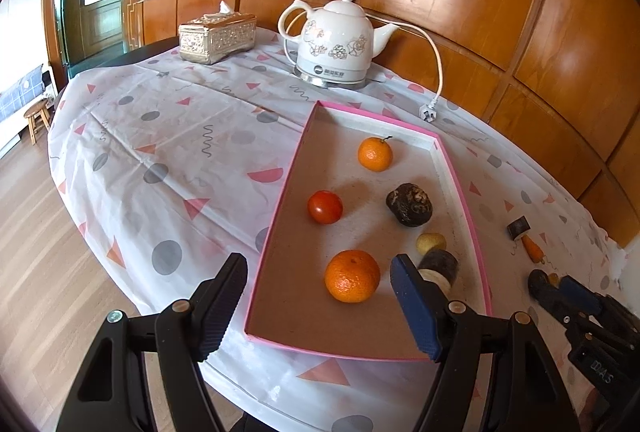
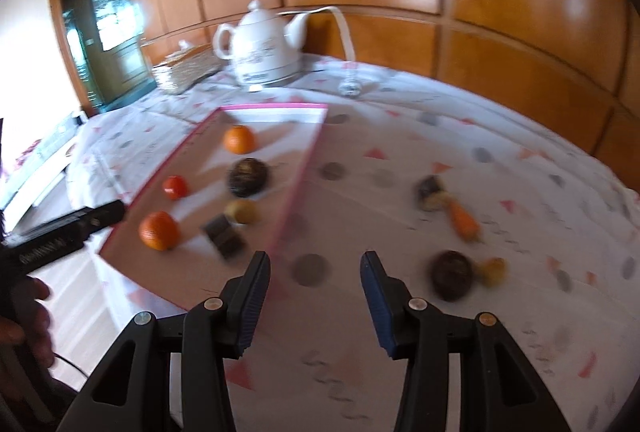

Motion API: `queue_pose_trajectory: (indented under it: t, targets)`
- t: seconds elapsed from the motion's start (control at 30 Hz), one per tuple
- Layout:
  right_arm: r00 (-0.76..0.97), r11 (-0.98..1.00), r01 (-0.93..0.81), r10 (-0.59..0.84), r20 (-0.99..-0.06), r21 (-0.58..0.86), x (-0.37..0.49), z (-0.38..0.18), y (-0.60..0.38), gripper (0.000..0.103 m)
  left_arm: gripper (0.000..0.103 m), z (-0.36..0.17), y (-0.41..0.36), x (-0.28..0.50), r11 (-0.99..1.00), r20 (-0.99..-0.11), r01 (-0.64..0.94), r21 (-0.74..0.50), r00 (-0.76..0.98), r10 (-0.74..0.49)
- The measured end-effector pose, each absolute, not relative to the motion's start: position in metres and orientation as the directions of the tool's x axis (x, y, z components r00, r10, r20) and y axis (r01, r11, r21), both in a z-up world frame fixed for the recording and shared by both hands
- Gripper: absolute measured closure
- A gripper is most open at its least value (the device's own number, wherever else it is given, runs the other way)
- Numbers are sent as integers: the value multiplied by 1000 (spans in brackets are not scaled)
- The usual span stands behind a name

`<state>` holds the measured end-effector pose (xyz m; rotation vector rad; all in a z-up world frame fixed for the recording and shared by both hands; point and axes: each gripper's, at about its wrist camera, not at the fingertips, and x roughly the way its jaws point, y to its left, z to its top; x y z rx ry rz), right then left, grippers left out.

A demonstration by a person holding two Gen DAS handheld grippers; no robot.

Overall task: Organize fruits
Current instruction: 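Withdraw the open right gripper from the tray, then move the left gripper to the small dark cube piece and grasp it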

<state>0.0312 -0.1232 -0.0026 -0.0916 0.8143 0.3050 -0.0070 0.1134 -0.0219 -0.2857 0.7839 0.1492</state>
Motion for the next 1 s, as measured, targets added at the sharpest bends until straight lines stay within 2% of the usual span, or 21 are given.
queue_pose_trajectory:
  t: [0.23, 0.33, 0.53, 1.0]
  targets:
    - [699, 993, -112, 51, -714, -39, 17, -11, -180, 54, 29, -18, 105, -8, 960, -704, -215, -180, 710, 27]
    - [697, 998, -27, -16, -717, -48, 11, -16, -208, 47, 29, -17, 104, -8, 961, -704, -209, -179, 710, 23]
    - [670, 983, 167, -166, -724, -71, -3, -31, -262, 47, 28, -14, 96, -9, 967, -699, -192, -168, 715, 21]
    - [622, 923, 378, -311, -718, -72, -20, -47, -325, 47, 28, -3, 71, -7, 986, -678, -123, -116, 735, 11]
